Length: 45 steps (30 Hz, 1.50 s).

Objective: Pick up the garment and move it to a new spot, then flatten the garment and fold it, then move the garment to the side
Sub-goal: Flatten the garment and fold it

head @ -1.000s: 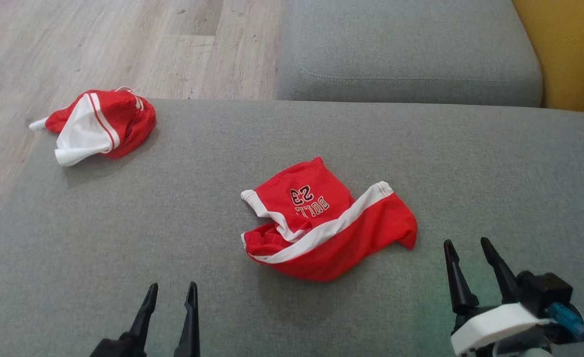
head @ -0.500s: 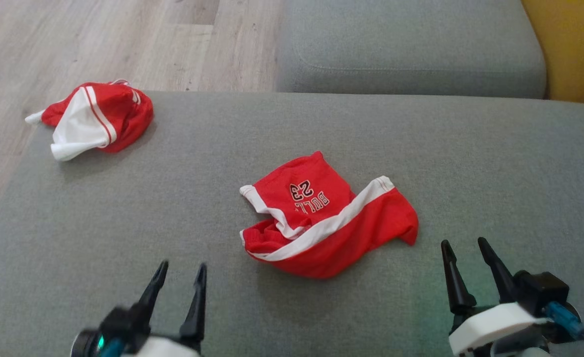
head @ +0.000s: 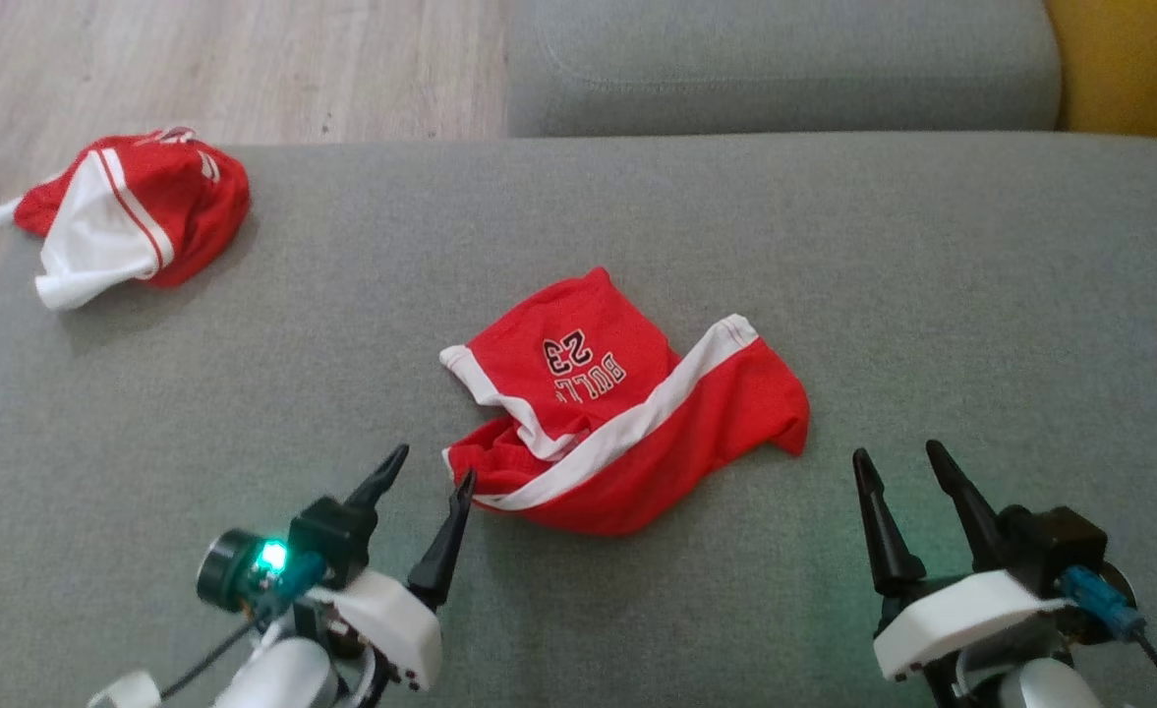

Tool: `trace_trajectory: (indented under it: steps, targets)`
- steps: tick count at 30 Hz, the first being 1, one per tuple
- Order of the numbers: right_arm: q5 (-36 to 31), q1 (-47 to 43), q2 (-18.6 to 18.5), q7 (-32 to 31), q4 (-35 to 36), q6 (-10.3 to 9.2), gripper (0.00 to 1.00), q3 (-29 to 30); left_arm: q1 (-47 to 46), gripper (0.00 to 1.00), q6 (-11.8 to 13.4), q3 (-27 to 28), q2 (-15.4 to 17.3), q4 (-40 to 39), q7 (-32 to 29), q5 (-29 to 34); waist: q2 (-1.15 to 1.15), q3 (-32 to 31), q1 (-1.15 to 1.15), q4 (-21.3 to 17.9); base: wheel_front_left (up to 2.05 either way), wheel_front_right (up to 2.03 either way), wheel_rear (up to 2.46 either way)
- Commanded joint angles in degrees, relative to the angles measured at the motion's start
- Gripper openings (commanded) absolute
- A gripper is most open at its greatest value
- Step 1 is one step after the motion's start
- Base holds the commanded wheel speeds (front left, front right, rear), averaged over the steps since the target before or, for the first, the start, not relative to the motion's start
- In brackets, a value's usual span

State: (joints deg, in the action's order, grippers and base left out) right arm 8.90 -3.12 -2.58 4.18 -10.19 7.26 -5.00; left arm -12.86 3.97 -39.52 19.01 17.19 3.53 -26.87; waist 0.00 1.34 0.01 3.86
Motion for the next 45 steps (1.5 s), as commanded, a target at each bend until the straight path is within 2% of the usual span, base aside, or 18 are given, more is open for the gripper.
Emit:
trace_trajectory:
  steps: [1, 13, 21, 29, 34, 36, 45]
  targets:
    - [-0.52, 2.86, -0.30, 0.03, 2.15, 0.23, 1.00, -1.26, -3.89, 1.00, -0.31, 1.63, 0.75, -0.77, 0.07, 0.54, 0.00, 0.77, -0.01, -0.49, 0.00, 0.00, 0.00]
    - [-0.88, 3.92, -0.30, -0.08, 2.01, 0.23, 1.00, -0.94, -9.93, 1.00, -6.24, -1.24, -0.11, 5.64, -2.03, 0.20, 0.00, 3.12, -0.01, -1.19, 0.00, 0.00, 0.00]
    - [-0.81, 4.07, -0.30, 0.21, 1.78, 0.23, 1.00, -0.65, -7.38, 1.00, -8.35, -3.25, 2.24, 4.19, -4.86, -1.14, 0.00, 3.66, -0.01, -1.31, 0.00, 0.00, 0.00]
    - [-0.69, 4.54, -0.30, 0.72, 1.37, 0.23, 1.00, -0.03, -3.23, 1.00, -8.20, -4.39, 5.99, -0.36, -7.01, -1.68, 0.00, 4.36, -0.01, -1.05, 0.00, 0.00, 0.00]
    - [-0.55, 4.93, -0.30, 0.99, 1.01, 0.23, 1.00, -0.23, -3.09, 0.95, -7.87, -4.98, 5.58, -0.97, -7.77, -1.83, 0.00, 4.42, -0.01, -0.95, 0.00, 0.00, 0.00]
    - [-0.55, 5.16, -0.30, 1.02, 0.92, 0.23, 1.00, -0.39, -3.49, 0.99, -6.99, -4.50, 5.17, -0.98, -6.91, -1.67, 0.00, 4.44, -0.01, -1.10, 0.00, 0.00, 0.00]
    - [-0.77, 5.19, -0.30, 0.91, 0.83, 0.23, 1.00, 0.10, -3.74, 1.00, -4.44, -2.74, 5.75, -2.71, -4.29, -1.38, 0.00, 4.45, -0.01, -1.27, 0.00, 0.00, 0.00]
